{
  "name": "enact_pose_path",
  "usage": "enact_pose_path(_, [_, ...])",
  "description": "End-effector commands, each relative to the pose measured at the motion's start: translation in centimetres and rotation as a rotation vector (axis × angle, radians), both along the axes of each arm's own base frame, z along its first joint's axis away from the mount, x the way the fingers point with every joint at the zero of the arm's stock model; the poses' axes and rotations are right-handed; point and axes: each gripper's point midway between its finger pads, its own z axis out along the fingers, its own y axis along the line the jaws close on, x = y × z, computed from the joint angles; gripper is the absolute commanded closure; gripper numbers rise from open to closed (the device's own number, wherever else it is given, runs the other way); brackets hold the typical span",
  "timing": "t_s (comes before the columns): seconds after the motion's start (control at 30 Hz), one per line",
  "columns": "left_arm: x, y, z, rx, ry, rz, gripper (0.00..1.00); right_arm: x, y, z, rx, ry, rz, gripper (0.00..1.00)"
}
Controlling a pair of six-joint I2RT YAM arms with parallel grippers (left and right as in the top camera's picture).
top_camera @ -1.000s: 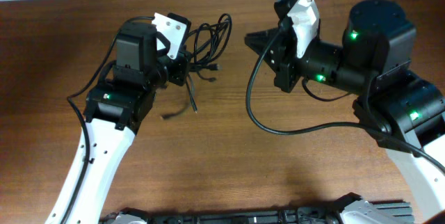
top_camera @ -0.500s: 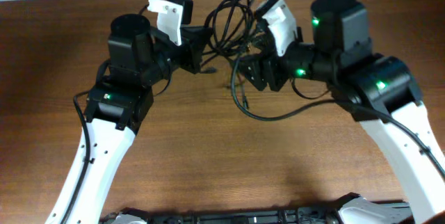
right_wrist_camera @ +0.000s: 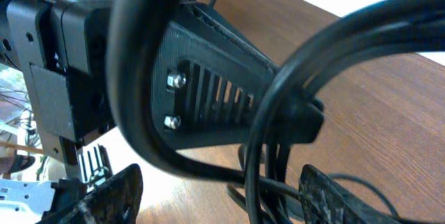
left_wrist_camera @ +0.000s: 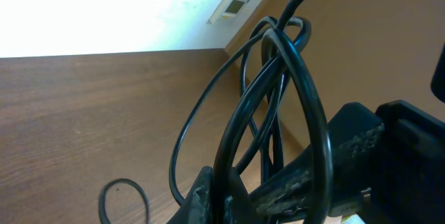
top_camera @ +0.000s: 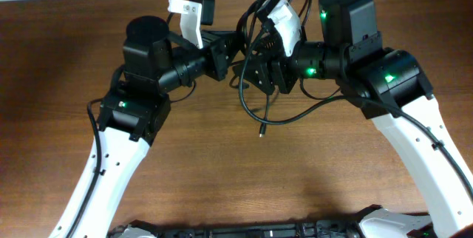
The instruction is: Untangle cables
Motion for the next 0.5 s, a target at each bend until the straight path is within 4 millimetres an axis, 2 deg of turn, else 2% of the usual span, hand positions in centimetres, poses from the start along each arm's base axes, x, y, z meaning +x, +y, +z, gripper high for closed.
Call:
enact_pose_path(0.0, [-0.77, -0.74, 1.26, -0.028, -0.024, -0.032, 1.00, -0.34, 0.23, 0.65, 0.015, -0.017, 0.025, 0.52])
enact_pose_path(0.07, [-0.68, -0.68, 1.26, -0.027, -0.025, -0.026, 1.00, -0.35, 0.23, 0.64, 0.015, -0.015, 0.025, 0.90])
enact_pose_path(0.1, [-0.66, -0.67, 1.26, -0.026, -0.025, -0.025, 1.00, -0.34, 0.23, 0.65, 0.015, -0.016, 0.025, 0.96])
enact_pose_path(0.3, [-0.68, -0.68, 1.24, -0.025, -0.027, -0.026, 1.00, -0.24, 0.33, 0.94, 0.024, -0.027, 0.027, 0.95])
enact_pose_path(0.37, [-0.99, -0.89, 1.33, -0.031, -0.026, -0.048, 1.00, -0.23, 0.33, 0.91, 0.022, -0.029, 0.028, 0.73])
enact_pose_path(0.47, [-1.43, -1.23, 1.70, -0.045, -0.033, -0.081, 1.00, -0.33, 0.30, 0.78, 0.011, -0.043, 0.040, 0.59])
